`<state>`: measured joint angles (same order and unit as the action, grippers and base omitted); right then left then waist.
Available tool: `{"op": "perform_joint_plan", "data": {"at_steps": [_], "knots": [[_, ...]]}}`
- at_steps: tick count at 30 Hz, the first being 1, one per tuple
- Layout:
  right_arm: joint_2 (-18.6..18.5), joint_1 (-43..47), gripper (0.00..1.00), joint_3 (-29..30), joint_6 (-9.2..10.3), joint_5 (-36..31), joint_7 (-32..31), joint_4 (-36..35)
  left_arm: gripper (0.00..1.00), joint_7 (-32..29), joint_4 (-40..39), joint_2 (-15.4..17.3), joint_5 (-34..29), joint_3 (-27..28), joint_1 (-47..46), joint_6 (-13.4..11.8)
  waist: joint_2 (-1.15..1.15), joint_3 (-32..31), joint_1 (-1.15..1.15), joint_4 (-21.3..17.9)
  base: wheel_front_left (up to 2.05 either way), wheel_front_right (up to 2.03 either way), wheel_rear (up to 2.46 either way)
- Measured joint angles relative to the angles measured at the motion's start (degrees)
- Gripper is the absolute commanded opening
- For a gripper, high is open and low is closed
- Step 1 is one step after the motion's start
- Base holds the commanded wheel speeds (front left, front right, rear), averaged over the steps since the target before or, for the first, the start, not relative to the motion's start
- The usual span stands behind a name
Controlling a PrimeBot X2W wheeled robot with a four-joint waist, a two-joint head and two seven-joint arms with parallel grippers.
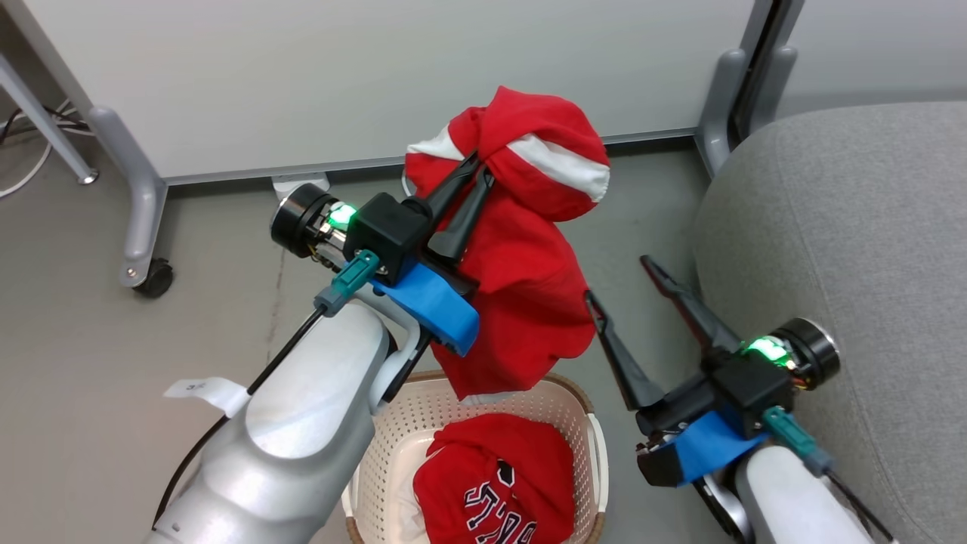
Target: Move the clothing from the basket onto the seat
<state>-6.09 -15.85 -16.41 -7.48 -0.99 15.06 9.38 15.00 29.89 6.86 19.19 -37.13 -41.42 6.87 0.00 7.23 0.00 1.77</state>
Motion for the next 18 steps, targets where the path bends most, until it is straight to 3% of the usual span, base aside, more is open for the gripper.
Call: {"op": "perform_joint_plan", "data": {"at_steps": [9, 18], "knots": [[-1.1, -5.2, 1.0, -4.4, 0.0, -2.7, 0.0, 8.5, 0.0, 0.0, -0.1, -1.6, 0.0, -2.3, -1.6, 0.2, 0.0, 0.5, 0.0, 2.2, 0.0, 0.0, 0.0], [0.4, -9.6, 1.0, -4.2, 0.0, -5.1, 0.0, 12.6, 0.0, 0.0, -0.5, -2.8, 0.5, -4.6, -2.2, 0.3, 0.0, 0.6, 0.0, 3.2, 0.0, 0.0, 0.0]]}}
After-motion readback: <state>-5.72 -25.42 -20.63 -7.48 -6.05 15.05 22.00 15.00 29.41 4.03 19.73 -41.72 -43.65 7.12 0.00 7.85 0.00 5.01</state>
